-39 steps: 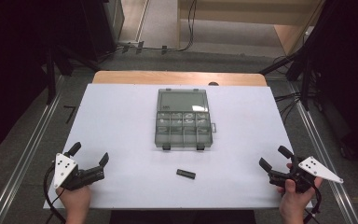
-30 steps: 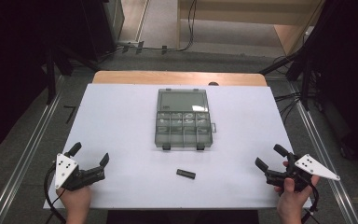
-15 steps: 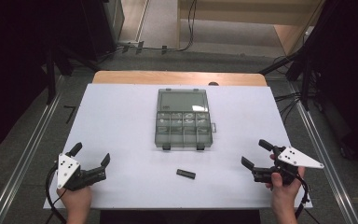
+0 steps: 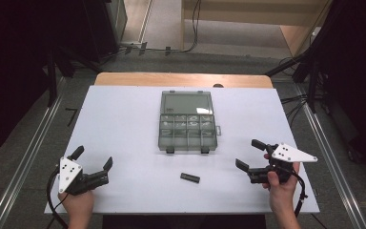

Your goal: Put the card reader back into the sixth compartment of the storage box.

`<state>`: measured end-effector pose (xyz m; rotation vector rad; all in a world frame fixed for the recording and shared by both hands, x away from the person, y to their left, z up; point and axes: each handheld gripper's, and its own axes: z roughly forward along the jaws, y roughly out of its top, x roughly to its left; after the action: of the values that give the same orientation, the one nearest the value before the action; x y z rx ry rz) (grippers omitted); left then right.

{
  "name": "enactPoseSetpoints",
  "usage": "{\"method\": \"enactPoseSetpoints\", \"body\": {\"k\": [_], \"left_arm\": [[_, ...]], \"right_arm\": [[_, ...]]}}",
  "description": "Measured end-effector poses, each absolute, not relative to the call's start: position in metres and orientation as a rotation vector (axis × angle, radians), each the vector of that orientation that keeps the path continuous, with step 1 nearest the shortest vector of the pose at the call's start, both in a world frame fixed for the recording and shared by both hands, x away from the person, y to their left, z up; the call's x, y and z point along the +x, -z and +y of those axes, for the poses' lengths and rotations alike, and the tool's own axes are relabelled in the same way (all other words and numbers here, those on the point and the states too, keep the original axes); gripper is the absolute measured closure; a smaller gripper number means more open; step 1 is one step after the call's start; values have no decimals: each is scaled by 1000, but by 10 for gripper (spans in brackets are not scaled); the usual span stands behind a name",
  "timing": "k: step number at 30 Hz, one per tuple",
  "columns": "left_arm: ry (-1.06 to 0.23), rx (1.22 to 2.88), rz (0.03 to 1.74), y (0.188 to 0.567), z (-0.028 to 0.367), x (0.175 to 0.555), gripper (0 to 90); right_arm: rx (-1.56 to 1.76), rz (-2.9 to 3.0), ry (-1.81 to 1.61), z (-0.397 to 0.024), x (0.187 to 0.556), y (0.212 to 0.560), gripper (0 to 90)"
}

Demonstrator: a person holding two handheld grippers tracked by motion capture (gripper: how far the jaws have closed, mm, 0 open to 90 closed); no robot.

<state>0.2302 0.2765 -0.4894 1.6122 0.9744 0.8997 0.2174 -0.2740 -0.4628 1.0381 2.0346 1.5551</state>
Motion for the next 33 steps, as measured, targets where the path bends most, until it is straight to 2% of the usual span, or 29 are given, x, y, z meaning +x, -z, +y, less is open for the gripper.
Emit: {"method": "enactPoseSetpoints", "body": {"k": [33], "left_arm": [[-903, 1617, 976, 489, 276, 230, 0]], "right_arm": [[899, 2229, -1554, -223, 238, 452, 50]]}}
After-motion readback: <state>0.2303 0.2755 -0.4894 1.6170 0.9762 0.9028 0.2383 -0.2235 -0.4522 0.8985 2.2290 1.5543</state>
